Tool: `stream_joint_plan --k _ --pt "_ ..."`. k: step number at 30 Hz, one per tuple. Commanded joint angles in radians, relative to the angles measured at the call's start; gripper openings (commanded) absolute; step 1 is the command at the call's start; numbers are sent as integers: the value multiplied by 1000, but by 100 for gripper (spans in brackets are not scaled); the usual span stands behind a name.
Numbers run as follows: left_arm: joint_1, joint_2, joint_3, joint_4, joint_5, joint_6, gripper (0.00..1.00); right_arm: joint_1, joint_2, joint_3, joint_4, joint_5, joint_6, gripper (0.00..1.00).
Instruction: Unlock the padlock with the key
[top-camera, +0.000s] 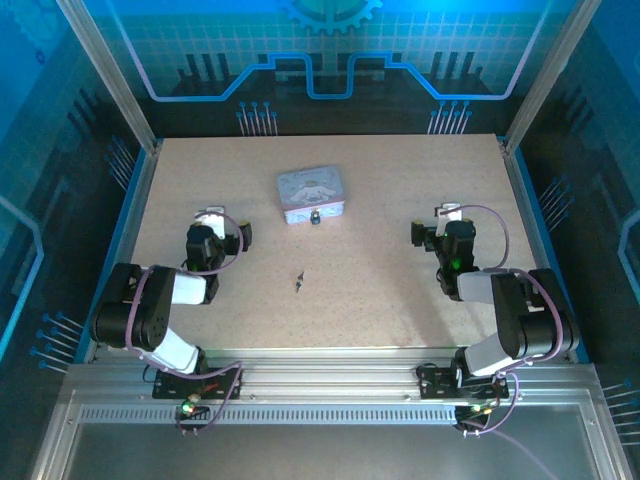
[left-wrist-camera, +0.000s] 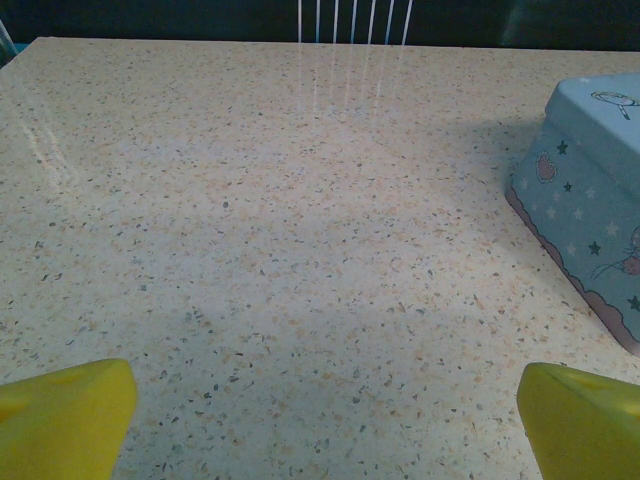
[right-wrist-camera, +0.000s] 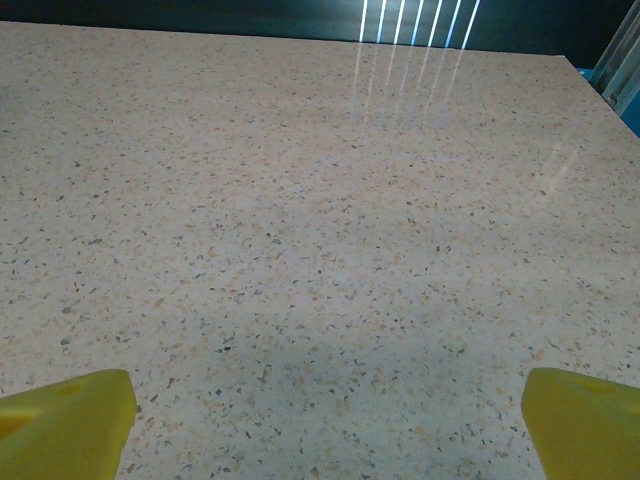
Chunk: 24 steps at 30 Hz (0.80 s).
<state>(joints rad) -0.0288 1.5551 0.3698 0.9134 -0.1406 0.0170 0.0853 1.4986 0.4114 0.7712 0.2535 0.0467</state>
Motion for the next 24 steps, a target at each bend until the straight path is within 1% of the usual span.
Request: stream_joint_plan --k 1,3,6,8,10,11,13,16,18,19,22,24 --pt "10 -2 11 9 35 -11 99 7 6 0 23 0 -10 100" --pt "11 -13 5 12 112 20 99 4 6 0 21 -7 -8 100" --pt "9 -75 -4 -23 122 19 99 -9 3 -2 20 -39 -5 100" --pt "9 -161 25 -160 123 9 97 -9 2 -1 22 -39 -4 100" --pt "7 -255 107 -430 127 -42 90 -9 -5 7 1 -42 -5 100" --pt "5 -285 141 -518 137 -62 87 -10 -16 18 -32 -44 -6 100" --pt "-4 -339 211 -710 148 -133 82 -9 -61 77 -171 -43 -6 100" --pt "-26 -386 285 -947 192 -255 74 -9 -119 220 -481 -19 62 100" --pt "-51 -405 295 -1038 241 -321 67 -7 -145 286 -641 -40 130 99" --pt "-70 -413 291 -1076 258 -359 65 -2 -158 306 -693 -67 157 96" --pt "-135 -424 261 -1118 325 -440 60 41 -189 340 -796 -129 235 88" --pt "-192 -422 243 -1131 345 -479 56 98 -196 356 -866 -147 284 85"
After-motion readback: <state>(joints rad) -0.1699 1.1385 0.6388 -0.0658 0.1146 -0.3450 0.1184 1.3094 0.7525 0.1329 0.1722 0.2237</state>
